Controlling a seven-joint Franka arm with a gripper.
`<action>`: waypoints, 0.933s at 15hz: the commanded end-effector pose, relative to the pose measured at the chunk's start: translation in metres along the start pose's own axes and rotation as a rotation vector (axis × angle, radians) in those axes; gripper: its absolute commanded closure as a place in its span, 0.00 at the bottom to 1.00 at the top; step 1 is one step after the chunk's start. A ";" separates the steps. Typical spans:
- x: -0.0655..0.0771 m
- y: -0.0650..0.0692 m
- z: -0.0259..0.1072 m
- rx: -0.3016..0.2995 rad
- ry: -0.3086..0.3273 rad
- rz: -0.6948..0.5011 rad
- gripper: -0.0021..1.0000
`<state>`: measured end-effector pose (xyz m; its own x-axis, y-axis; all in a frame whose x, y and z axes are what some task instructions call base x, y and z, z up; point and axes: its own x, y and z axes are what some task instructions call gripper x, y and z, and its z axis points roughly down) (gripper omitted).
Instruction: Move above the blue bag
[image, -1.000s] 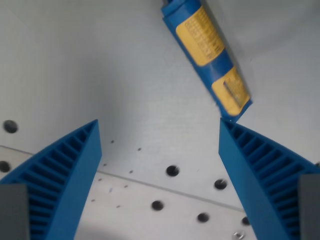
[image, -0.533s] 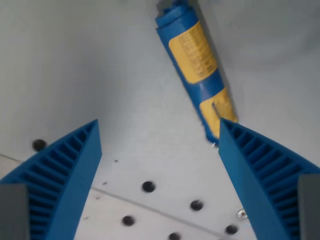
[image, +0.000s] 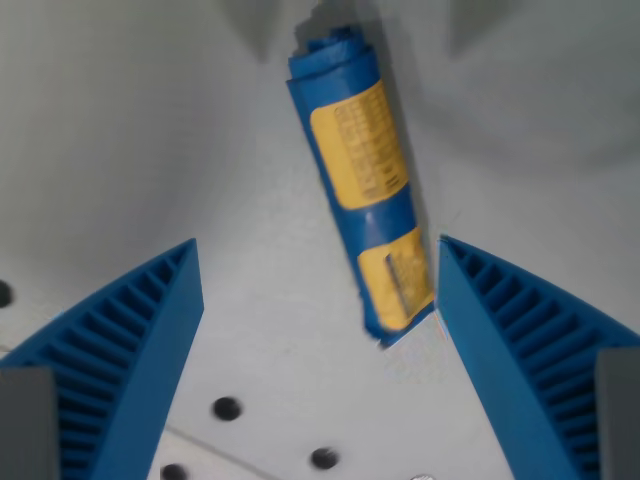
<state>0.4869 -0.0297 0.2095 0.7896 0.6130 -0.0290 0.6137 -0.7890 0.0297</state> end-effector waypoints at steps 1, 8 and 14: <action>0.004 0.013 0.008 -0.024 -0.023 -0.219 0.00; 0.005 0.022 0.027 -0.034 -0.023 -0.247 0.00; 0.006 0.026 0.035 -0.032 -0.018 -0.231 0.00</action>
<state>0.5010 -0.0436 0.1761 0.6817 0.7305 -0.0406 0.7316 -0.6809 0.0322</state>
